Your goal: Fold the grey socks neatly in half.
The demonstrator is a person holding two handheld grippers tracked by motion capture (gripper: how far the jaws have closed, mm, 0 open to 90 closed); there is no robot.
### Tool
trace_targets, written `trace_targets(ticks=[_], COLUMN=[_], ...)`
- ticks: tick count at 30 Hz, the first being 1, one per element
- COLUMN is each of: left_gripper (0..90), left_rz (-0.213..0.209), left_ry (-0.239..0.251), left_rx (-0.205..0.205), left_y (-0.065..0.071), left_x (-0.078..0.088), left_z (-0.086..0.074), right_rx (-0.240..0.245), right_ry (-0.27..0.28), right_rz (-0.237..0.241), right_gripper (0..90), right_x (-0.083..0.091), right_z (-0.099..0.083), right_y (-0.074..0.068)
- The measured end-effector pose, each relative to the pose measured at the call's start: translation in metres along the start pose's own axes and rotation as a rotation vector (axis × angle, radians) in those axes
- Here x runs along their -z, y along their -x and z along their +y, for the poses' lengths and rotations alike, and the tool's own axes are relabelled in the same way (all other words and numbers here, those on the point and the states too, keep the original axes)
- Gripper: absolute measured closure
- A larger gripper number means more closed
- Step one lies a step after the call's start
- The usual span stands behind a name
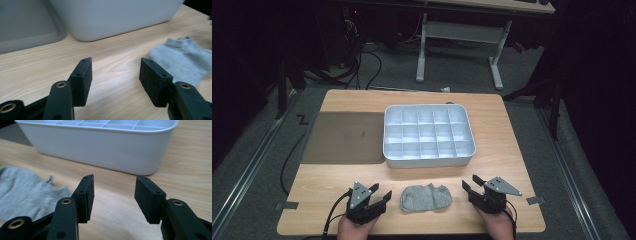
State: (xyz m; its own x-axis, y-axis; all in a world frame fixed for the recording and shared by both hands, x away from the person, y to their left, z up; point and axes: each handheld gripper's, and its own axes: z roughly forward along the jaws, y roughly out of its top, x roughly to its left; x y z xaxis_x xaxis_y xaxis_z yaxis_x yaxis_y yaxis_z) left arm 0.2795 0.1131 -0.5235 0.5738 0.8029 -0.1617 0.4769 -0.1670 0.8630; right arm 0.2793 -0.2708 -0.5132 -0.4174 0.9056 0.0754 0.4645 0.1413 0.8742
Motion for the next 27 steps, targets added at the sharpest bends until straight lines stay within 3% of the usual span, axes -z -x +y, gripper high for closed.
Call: trace_targets(ticks=[4, 7, 8, 9, 10, 12, 17, 21, 27], left_gripper=[46.7, 50.8, 52.9, 52.9, 60.0, 64.0, 80.3, 83.8, 84.4], left_rz=[-0.065, -0.089, -0.089, -0.077, -0.058, -0.063, 0.007, 0.02, 0.021], left_ry=[-0.006, -0.05, -0.05, -0.058, -0.09, -0.094, -0.132, -0.163, -0.16], left_rx=[-0.001, -0.046, -0.046, -0.065, -0.074, -0.066, -0.091, -0.098, -0.104], left_y=[0.014, 0.029, 0.029, 0.032, 0.033, 0.033, 0.031, 0.03, 0.029], left_x=[-0.011, -0.027, -0.027, -0.029, -0.034, -0.034, -0.03, -0.03, -0.029], left_z=[0.006, 0.005, 0.005, 0.004, 0.002, 0.002, 0.0, -0.001, -0.004], right_rx=[0.014, 0.042, 0.042, 0.043, 0.042, 0.039, 0.036, 0.073, 0.056], right_ry=[-0.028, -0.076, -0.076, -0.087, -0.112, -0.131, -0.218, -0.24, -0.236], right_rz=[0.059, 0.11, 0.11, 0.115, 0.123, 0.128, 0.162, 0.126, 0.125], right_gripper=[51.4, 51.5, 51.5, 51.8, 52.2, 52.3, 52.9, 57.5, 63.6], right_x=[-0.005, -0.012, -0.012, -0.013, -0.018, -0.02, -0.027, -0.027, -0.027], right_z=[0.002, 0.002, 0.002, 0.002, 0.0, -0.002, -0.01, -0.012, -0.012], right_y=[-0.016, -0.036, -0.036, -0.039, -0.044, -0.046, -0.053, -0.06, -0.059])
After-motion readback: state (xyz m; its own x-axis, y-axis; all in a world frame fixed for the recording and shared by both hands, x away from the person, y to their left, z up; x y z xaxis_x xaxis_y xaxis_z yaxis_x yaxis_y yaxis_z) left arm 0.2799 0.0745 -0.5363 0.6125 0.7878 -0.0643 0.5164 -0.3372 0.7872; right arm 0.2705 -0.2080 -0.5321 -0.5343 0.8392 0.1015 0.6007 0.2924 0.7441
